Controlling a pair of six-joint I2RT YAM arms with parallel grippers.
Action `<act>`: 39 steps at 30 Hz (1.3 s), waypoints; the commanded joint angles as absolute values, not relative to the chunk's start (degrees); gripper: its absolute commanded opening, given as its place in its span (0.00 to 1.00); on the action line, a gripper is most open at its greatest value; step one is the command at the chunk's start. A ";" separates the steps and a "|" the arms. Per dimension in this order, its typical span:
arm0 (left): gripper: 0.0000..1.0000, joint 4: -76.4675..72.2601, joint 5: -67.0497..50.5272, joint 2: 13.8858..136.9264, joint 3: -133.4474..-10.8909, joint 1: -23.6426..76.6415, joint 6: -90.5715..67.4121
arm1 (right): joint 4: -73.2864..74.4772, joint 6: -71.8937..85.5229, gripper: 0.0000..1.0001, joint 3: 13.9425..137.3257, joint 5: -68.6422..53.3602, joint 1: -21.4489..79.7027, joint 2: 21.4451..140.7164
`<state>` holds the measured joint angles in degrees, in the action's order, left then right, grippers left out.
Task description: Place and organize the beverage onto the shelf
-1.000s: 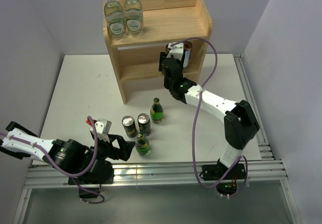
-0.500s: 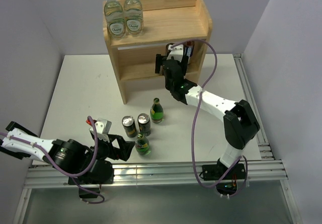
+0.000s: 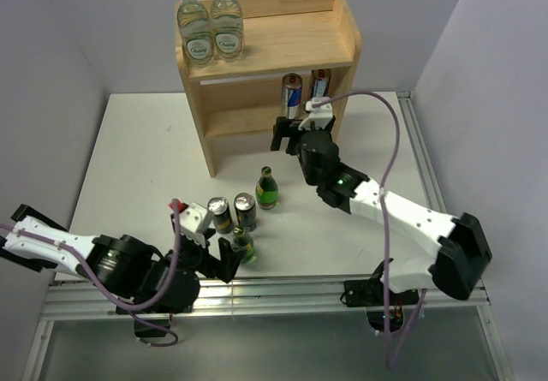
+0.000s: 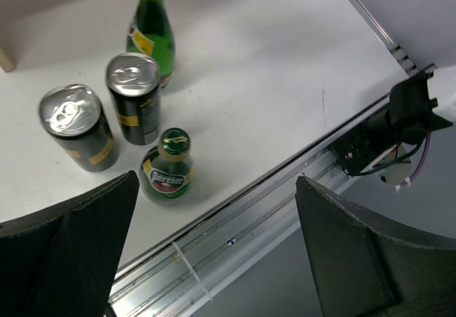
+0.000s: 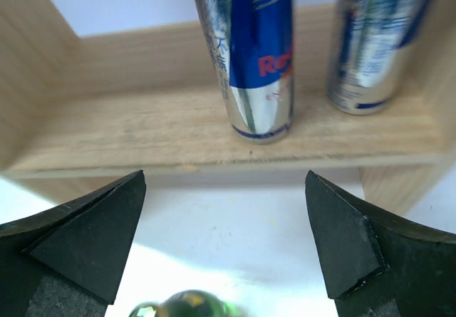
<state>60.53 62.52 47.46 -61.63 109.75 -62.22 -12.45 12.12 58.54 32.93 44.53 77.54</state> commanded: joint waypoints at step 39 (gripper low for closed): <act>0.99 9.06 60.64 80.24 -31.03 86.58 -67.76 | 10.02 30.32 1.00 33.05 37.70 51.59 33.05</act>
<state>14.44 58.46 79.42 -32.08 87.33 -68.51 10.55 29.52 33.89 36.86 51.24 33.43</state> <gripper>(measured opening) 0.994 0.999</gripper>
